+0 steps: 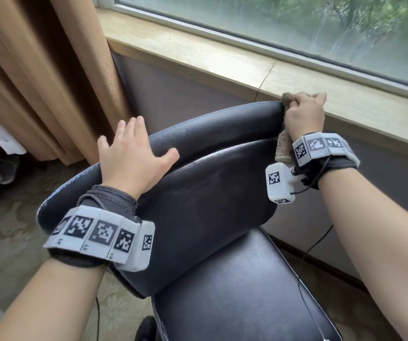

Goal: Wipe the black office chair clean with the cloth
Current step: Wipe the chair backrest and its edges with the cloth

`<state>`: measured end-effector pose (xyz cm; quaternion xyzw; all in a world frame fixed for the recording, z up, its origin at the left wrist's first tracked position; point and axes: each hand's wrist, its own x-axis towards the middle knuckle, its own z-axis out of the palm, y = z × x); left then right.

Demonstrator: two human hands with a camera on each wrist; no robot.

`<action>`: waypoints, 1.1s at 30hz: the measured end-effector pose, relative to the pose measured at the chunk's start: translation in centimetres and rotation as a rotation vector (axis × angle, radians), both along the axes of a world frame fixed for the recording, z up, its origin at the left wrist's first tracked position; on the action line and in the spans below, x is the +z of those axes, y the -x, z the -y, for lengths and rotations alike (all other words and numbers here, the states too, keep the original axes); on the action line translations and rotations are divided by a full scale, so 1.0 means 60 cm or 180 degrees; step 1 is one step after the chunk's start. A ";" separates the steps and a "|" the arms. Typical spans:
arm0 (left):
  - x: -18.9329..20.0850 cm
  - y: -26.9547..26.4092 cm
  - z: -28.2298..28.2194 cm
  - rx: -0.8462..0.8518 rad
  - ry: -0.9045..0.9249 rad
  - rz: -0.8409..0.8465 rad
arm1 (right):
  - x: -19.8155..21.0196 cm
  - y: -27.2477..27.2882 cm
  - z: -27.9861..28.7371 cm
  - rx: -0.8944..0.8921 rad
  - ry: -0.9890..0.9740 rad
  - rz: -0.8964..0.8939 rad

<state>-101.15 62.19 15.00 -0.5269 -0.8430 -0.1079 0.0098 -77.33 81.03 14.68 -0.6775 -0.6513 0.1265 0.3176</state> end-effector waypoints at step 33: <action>0.002 -0.003 -0.001 -0.0061 0.0066 -0.0013 | -0.049 -0.007 0.015 0.0895 -0.0670 0.0035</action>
